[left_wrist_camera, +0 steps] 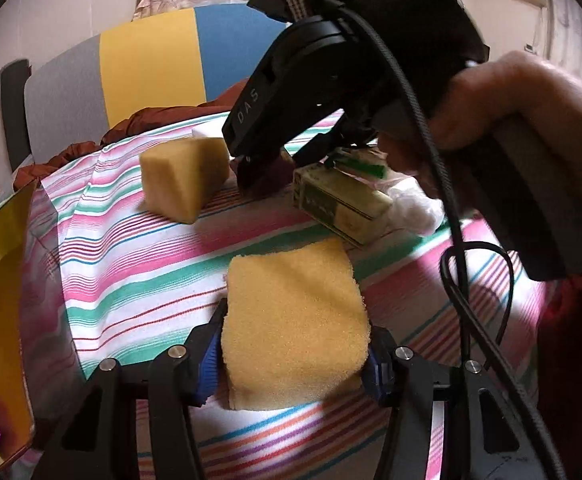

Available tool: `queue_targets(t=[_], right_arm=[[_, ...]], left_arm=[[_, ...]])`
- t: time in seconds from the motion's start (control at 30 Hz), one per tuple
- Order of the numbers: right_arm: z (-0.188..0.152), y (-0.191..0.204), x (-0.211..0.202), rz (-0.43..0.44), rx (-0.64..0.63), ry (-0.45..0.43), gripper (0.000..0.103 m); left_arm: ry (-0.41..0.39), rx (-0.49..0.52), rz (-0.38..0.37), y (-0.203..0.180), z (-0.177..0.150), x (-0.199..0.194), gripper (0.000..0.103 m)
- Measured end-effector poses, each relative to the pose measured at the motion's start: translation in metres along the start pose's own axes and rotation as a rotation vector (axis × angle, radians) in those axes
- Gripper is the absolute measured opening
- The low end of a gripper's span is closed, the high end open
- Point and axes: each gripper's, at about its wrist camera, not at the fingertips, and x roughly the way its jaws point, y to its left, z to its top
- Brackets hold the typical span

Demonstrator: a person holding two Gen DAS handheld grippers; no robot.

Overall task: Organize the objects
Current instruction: 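Grasp the purple snack packet with the right gripper while the left gripper holds the sponge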

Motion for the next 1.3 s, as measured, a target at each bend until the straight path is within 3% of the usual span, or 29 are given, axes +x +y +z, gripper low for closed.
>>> queue_targets(t=[0.2, 0.6, 0.9, 1.3], right_arm=[[-0.025, 0.009, -0.009, 0.042, -0.006, 0.020, 0.042], [-0.031, 0.017, -0.008, 0.021, -0.020, -0.001, 0.042], [-0.038, 0.025, -0.008, -0.006, -0.043, 0.005, 0.042], [-0.045, 0.043, -0.004, 0.005, -0.096, 0.013, 0.042]], left_arm=[[0.025, -0.008, -0.010, 0.001, -0.006, -0.015, 0.055], [-0.035, 0.006, 0.006, 0.000, 0.000, -0.069, 0.055], [-0.045, -0.098, 0.057, 0.029, 0.018, -0.107, 0.055], [-0.094, -0.218, 0.102, 0.074, 0.016, -0.153, 0.055]])
